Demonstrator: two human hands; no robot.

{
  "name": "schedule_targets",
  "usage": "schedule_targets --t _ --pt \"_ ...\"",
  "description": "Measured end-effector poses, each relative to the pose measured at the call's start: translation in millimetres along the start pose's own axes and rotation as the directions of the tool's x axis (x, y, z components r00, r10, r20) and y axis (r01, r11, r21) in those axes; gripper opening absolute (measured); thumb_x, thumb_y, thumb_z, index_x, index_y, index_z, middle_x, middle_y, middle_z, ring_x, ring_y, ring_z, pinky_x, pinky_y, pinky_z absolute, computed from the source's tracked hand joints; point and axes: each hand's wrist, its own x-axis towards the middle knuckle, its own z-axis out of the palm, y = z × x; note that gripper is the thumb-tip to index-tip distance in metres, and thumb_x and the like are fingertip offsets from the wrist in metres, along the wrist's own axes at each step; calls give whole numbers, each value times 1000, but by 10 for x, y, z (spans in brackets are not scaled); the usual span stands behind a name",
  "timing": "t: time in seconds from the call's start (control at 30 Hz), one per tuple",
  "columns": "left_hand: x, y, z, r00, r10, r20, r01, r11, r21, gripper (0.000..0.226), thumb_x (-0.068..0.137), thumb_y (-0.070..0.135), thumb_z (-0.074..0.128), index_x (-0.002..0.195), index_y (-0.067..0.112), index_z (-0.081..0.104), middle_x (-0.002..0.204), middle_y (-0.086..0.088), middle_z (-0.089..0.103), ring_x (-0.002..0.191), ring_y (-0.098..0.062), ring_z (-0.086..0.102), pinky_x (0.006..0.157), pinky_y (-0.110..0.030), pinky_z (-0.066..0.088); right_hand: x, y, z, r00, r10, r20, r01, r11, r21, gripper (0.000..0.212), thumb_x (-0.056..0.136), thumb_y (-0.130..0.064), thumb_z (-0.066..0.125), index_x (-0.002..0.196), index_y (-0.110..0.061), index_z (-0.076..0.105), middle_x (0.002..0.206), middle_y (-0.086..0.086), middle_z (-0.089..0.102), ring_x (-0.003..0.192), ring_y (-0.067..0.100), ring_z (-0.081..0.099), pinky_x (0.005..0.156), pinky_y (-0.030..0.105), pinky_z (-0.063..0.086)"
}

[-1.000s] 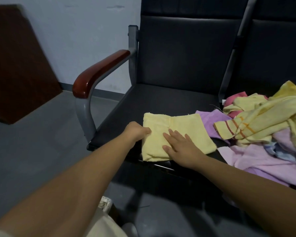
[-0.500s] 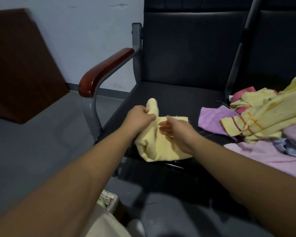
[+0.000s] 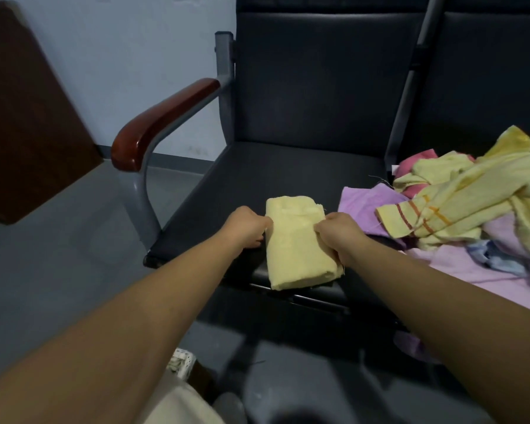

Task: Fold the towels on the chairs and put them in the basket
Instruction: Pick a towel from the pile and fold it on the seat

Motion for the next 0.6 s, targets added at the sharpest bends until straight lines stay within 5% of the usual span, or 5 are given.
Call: schedule_targets --t 0.2,0.33,0.43,0.6 --pt "148 -10 87 998 -61 12 61 994 -89 58 84 38 74 128 7 54 115 -8 64 95 -19 62 74 -30 54 28 39 -24 997 43 58 -49 993 103 35 99 -14 46 130 -1 54 127 23 58 94 34 56 79 41 47" --pt "200 31 162 995 -48 90 58 992 -112 46 82 38 78 115 9 63 111 -5 70 96 -22 67 81 -36 56 34 68 -48 993 72 89 -88 978 189 35 101 -47 47 110 -13 50 97 1 57 83 17 53 73 33 44" --pt "205 94 184 980 45 194 13 958 -287 35 87 25 73 119 12 65 111 -7 74 98 -24 72 92 -43 57 63 102 -9 996 25 84 -45 966 253 32 103 -43 48 113 -13 54 101 2 61 85 16 57 63 30 44" --pt "140 161 57 973 156 172 -32 825 -564 32 96 19 61 127 18 55 117 -9 70 104 -27 70 90 -46 57 106 -121 37 980 -193 -53 200 937 287 20 100 -35 56 107 -17 61 103 2 67 91 19 63 77 35 52"
